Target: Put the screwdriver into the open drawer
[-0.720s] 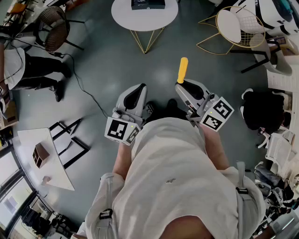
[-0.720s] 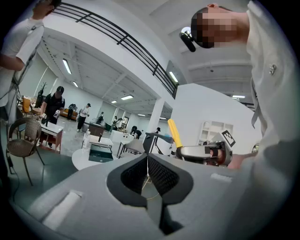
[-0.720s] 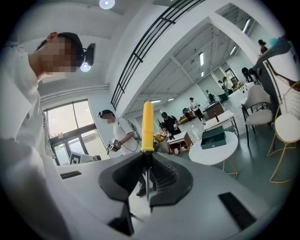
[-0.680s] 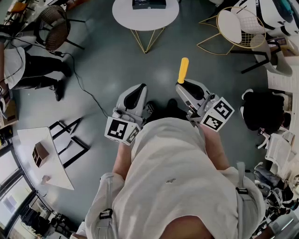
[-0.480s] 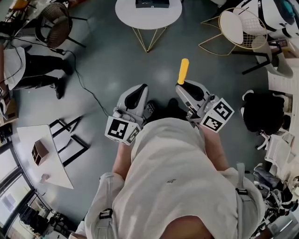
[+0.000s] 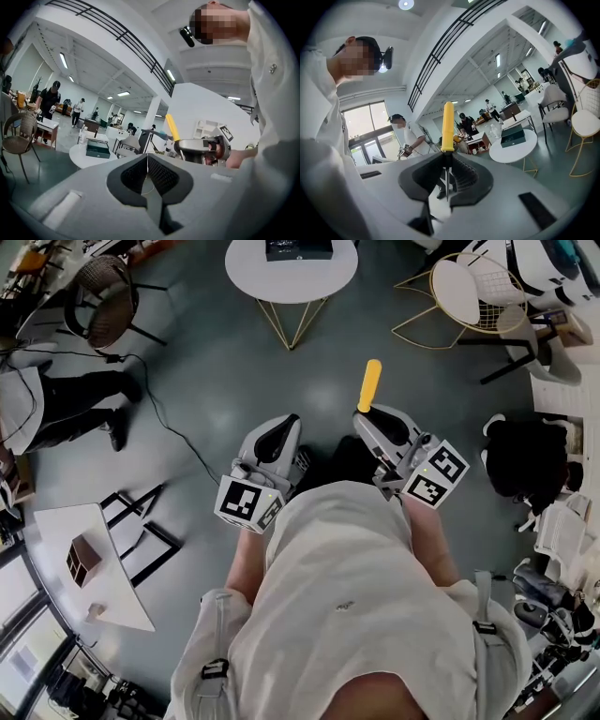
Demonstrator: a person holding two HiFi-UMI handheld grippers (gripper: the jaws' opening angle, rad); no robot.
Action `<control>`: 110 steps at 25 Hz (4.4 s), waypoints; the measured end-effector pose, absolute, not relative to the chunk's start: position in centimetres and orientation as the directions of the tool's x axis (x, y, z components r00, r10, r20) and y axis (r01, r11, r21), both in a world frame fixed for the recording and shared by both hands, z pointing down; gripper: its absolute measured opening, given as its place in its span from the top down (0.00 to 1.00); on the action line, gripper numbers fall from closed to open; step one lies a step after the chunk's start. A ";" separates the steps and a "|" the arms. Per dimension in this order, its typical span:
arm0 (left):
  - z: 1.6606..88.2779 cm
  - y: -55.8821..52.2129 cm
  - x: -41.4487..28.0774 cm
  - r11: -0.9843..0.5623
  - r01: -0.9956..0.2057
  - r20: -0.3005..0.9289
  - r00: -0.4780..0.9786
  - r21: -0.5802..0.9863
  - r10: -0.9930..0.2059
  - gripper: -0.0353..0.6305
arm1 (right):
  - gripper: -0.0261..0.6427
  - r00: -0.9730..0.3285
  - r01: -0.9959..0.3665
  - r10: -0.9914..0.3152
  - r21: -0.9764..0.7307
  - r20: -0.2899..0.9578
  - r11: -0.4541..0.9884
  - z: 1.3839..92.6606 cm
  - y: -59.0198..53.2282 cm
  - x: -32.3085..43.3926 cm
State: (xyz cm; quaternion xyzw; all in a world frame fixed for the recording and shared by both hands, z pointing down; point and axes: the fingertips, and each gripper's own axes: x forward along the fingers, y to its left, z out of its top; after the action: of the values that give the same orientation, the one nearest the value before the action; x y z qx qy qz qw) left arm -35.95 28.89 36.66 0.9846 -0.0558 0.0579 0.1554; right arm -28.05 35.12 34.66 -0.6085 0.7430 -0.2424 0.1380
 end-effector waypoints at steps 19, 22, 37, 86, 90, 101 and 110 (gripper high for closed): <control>35.9 22.9 -28.0 -0.947 -0.168 0.181 0.976 0.272 -0.121 0.93 | 0.87 -0.243 -0.811 -0.967 -0.562 0.072 0.162 35.1 27.5 -19.2; 34.9 21.0 -24.9 -0.950 -0.177 0.172 0.976 0.256 -0.135 0.93 | 0.87 -0.263 -0.818 -0.963 -0.543 0.058 0.191 34.1 25.4 -16.5; 34.9 17.3 -10.3 -0.947 -0.227 0.228 0.958 0.227 -0.174 0.93 | 0.87 -0.319 -0.792 -0.947 -0.559 0.031 0.248 34.6 20.0 -2.3; 40.3 -10.5 -3.9 -0.983 -0.040 0.342 0.939 0.177 0.024 0.93 | 0.87 -0.075 -0.854 -0.965 -0.516 0.253 -0.069 38.9 -1.9 3.6; 40.6 -12.0 -3.1 -0.978 -0.102 0.358 0.933 0.180 -0.032 0.93 | 0.87 -0.115 -0.873 -0.958 -0.486 0.263 -0.028 38.9 -4.0 5.8; 38.9 -13.8 0.1 -0.954 -0.259 0.354 0.915 0.151 -0.193 0.93 | 0.86 -0.294 -0.905 -0.906 -0.394 0.304 0.161 39.4 -9.8 10.1; 40.8 -13.3 2.6 -0.889 -0.423 0.419 0.849 0.173 -0.323 0.93 | 0.86 -0.455 -0.861 -0.801 -0.422 0.389 0.284 46.6 -12.1 12.5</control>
State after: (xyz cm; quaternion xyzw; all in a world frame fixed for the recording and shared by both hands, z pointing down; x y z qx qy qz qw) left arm 2.63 -13.26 40.83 0.9526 -0.1958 0.1932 0.1303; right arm 12.54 -12.15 46.62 -0.5194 0.7997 -0.2969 -0.0506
